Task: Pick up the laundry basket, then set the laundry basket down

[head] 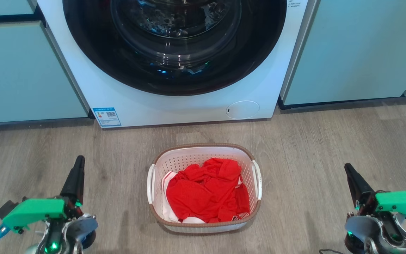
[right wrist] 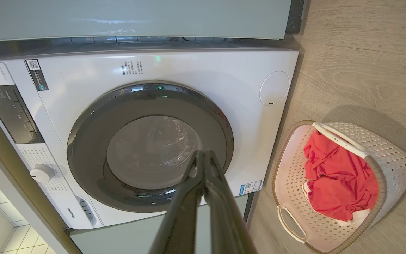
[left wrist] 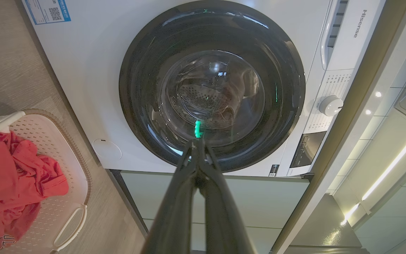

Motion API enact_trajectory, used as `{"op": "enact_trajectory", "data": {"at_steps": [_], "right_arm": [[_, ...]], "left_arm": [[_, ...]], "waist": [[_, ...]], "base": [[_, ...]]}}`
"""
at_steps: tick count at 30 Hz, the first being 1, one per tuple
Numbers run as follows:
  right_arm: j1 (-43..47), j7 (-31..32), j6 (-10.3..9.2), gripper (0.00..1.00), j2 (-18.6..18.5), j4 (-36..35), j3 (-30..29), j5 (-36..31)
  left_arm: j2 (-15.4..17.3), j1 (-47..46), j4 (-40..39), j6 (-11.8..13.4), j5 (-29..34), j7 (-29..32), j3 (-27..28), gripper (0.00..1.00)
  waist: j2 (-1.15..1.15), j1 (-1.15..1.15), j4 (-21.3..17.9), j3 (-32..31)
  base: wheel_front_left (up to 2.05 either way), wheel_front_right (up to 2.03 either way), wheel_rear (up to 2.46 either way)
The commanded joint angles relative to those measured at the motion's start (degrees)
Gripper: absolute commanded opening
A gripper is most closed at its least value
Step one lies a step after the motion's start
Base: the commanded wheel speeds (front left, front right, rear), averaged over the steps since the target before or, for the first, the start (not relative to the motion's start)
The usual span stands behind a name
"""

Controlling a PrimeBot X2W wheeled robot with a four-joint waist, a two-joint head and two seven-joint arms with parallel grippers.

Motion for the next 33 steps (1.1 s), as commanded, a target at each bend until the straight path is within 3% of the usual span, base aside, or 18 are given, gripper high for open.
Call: {"op": "enact_trajectory", "data": {"at_steps": [1,33], "right_arm": [[-2.79,0.44,0.40,0.00,-0.40,-2.00,1.00,-0.59],[-2.79,0.43,0.40,0.00,-0.40,-2.00,1.01,-0.58]], "left_arm": [[0.53,-2.83,-1.79,-0.39,-0.26,0.39,2.06,0.00],[0.53,-2.83,-1.79,-0.39,-0.26,0.39,2.06,0.00]], "waist": [[0.00,0.00,0.00,0.00],[0.00,0.00,0.00,0.00]], "base": [[0.00,0.00,0.00],[0.00,0.00,0.00]]}}
